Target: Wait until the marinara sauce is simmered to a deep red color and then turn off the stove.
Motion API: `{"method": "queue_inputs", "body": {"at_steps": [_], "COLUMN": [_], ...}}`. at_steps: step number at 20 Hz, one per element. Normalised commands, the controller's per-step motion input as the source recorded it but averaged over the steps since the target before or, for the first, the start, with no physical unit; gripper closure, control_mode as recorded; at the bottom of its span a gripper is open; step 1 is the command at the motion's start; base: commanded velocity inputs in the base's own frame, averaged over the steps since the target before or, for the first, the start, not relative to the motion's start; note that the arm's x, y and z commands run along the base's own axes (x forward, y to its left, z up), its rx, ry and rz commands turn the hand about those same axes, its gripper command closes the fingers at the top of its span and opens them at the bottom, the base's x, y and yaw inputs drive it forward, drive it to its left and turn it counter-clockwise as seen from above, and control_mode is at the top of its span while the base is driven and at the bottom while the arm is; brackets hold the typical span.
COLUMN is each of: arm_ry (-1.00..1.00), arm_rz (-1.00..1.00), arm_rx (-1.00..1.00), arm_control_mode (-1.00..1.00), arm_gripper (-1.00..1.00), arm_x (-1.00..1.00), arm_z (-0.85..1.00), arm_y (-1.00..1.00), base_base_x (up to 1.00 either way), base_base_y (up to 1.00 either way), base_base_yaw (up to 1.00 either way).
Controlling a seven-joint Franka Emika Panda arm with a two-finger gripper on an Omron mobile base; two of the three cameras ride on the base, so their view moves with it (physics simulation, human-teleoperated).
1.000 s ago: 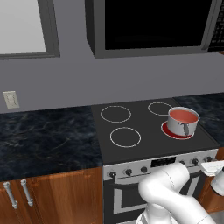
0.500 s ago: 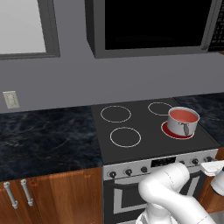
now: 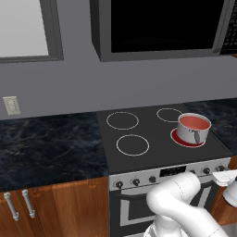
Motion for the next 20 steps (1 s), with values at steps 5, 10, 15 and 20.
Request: {"method": "queue_inputs", "body": {"at_steps": [5, 10, 15, 20], "arm_ry": [0.0, 0.0, 0.0, 0.0], "arm_rz": [0.0, 0.0, 0.0, 0.0], "arm_rx": [0.0, 0.0, 0.0, 0.0], "arm_control_mode": [-1.0, -1.0, -1.0, -1.0], "arm_gripper": [1.0, 1.0, 1.0, 1.0], "arm_x": [0.0, 0.0, 0.0, 0.0], "arm_z": [0.0, 0.0, 0.0, 0.0], "arm_y": [0.0, 0.0, 0.0, 0.0], "base_base_x": [0.0, 0.0, 0.0, 0.0], "base_base_y": [0.0, 0.0, 0.0, 0.0], "base_base_yaw": [0.0, 0.0, 0.0, 0.0]}}
